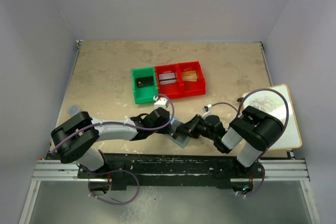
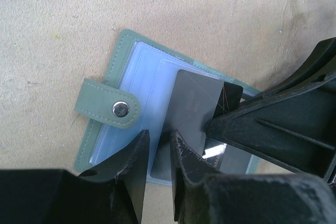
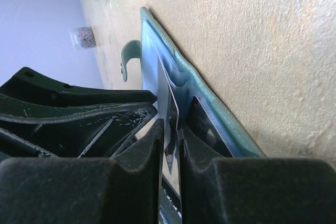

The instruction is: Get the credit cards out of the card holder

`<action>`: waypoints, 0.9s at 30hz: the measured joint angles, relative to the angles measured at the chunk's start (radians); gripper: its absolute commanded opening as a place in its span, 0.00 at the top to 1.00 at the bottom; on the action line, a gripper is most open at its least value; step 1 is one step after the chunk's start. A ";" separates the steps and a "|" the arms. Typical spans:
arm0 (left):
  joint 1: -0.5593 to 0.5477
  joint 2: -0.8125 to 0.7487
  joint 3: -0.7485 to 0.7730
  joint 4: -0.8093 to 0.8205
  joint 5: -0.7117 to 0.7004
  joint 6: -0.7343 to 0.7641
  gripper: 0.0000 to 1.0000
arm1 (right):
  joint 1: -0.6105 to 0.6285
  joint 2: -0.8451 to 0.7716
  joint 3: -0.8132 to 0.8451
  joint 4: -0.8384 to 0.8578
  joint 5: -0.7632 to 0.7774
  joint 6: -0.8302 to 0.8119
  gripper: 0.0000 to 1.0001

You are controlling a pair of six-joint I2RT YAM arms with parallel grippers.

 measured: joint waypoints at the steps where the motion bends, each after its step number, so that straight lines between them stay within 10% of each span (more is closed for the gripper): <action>1: 0.000 0.000 0.000 0.000 0.000 0.000 0.80 | 0.000 0.006 0.000 0.008 0.000 0.002 0.82; 27: 0.000 -0.011 0.016 -0.063 -0.008 0.000 0.80 | 0.002 -0.202 -0.113 -0.043 0.008 0.011 1.00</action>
